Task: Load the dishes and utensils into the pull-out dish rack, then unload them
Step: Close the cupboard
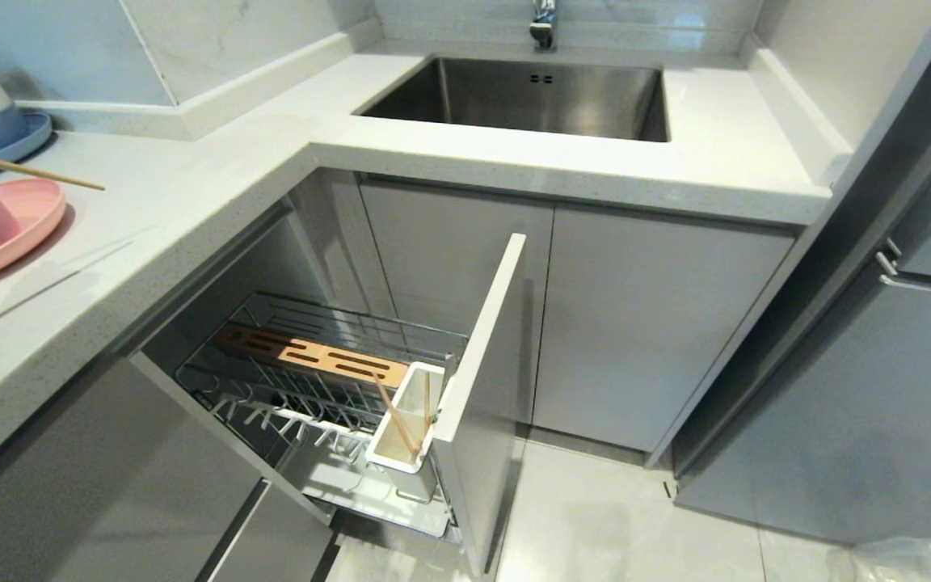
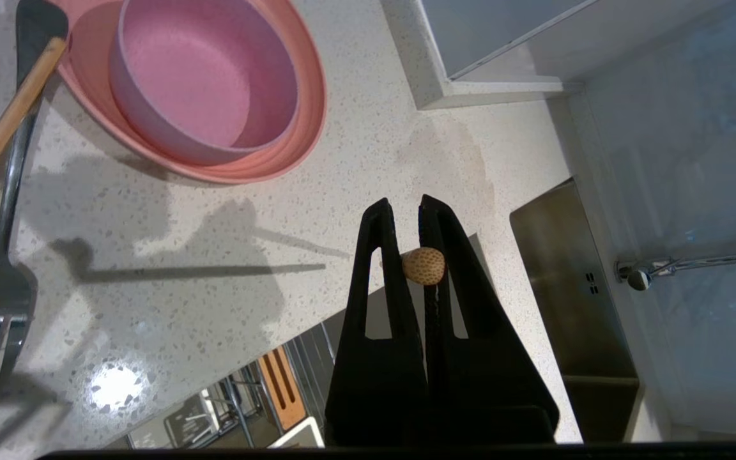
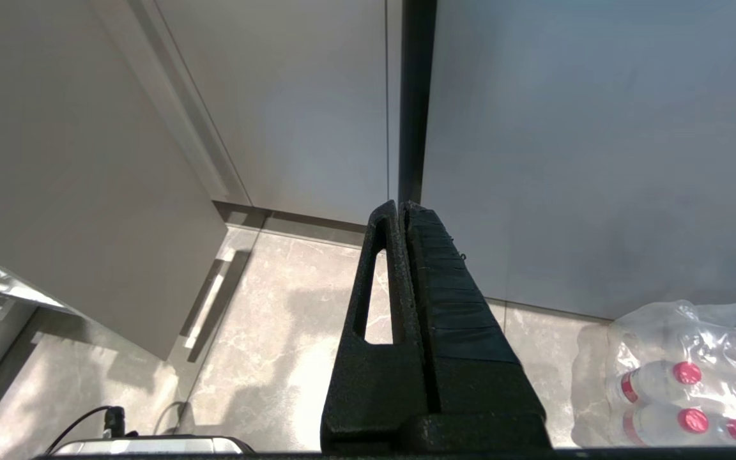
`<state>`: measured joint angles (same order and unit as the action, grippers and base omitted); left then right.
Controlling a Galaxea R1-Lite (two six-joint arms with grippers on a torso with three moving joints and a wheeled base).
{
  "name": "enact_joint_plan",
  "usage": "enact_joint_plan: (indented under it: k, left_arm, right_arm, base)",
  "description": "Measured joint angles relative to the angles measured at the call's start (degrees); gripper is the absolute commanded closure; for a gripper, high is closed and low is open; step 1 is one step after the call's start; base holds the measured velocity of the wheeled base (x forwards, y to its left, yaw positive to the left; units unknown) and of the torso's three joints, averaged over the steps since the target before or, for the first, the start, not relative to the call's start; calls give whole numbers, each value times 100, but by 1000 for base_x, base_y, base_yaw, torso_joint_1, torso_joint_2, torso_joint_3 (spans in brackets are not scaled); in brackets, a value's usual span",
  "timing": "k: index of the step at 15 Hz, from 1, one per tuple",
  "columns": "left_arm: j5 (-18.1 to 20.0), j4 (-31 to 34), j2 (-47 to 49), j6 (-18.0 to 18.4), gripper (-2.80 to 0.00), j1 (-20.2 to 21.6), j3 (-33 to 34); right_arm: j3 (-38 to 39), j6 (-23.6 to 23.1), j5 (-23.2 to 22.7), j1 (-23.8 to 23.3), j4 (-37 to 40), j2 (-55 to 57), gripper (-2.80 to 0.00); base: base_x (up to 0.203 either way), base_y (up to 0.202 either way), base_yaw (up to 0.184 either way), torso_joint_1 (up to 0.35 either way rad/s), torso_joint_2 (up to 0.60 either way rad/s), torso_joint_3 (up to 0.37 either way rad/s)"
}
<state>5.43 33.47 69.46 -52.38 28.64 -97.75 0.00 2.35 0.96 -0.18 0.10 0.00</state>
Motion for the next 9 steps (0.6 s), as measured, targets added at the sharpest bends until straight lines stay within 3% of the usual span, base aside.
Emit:
enact_joint_plan:
  k: [3, 6, 9]
  left_arm:
    - [353, -3, -22, -341, 0, 201, 209]
    - [1100, -24, 36, -647, 0, 521, 405]
    - [1868, -96, 223, -693, 0, 921, 569]
  right_arm:
    - [0, 2, 1, 2, 0, 0, 0]
    - [0, 1, 1, 0, 0, 0, 0]
    - [0, -1, 1, 0, 0, 0, 0]
  base:
    - [0, 0, 0, 0, 0, 0]
    - [0, 0, 0, 0, 0, 0]
    - [0, 0, 0, 0, 0, 0]
